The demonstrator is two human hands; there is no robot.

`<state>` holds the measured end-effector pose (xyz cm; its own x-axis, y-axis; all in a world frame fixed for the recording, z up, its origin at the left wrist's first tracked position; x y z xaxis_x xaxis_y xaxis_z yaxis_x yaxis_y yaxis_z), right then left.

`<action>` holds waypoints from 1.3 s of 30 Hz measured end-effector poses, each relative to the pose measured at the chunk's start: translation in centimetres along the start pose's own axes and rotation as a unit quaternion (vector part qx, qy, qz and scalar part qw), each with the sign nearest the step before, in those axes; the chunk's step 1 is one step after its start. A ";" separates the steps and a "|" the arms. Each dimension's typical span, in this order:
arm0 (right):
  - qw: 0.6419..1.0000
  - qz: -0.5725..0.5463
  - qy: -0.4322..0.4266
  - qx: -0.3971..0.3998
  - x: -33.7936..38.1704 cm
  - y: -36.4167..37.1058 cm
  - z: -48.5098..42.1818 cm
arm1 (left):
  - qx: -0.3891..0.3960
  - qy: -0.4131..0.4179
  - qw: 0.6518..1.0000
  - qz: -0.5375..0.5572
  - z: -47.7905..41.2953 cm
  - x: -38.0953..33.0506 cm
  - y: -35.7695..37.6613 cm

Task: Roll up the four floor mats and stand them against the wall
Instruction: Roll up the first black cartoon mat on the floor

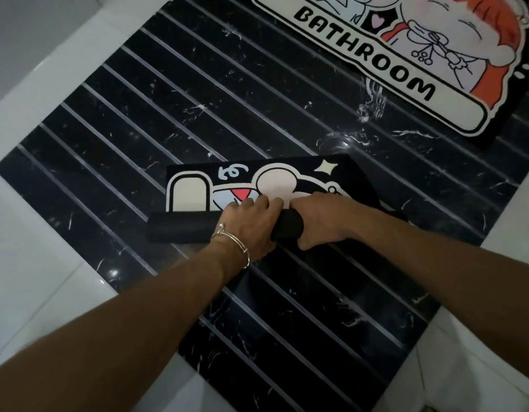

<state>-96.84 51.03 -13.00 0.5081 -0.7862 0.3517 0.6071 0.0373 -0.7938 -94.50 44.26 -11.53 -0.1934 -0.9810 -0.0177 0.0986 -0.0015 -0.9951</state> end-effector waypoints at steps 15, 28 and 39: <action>0.993 0.049 0.012 -0.109 -0.3 -1.9 -0.4 | -0.007 0.017 1.000 -0.003 -1.3 0.7 -0.6; 0.988 0.090 -0.014 -0.123 -0.1 -1.6 -0.2 | 0.012 0.007 0.999 0.040 -1.3 0.8 0.1; 0.976 0.135 -0.045 -0.167 0.3 -1.7 0.0 | 0.061 -0.022 0.995 0.073 -1.6 1.3 0.9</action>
<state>-97.67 50.75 -11.54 0.6821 -0.7181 0.1379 0.2184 0.0201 -0.9757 -96.22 43.30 -12.61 -0.1255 -0.9801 -0.1535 0.2398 0.1202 -0.9634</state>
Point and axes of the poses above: each hand's wrist, its own z-axis away from the middle knuckle, its own y-axis out of the palm, x = y × z, the point moved 10 cm from there along -z, towards the middle knuckle, and after that the axes turned 14 degrees about -x, right-handed, at the moved point
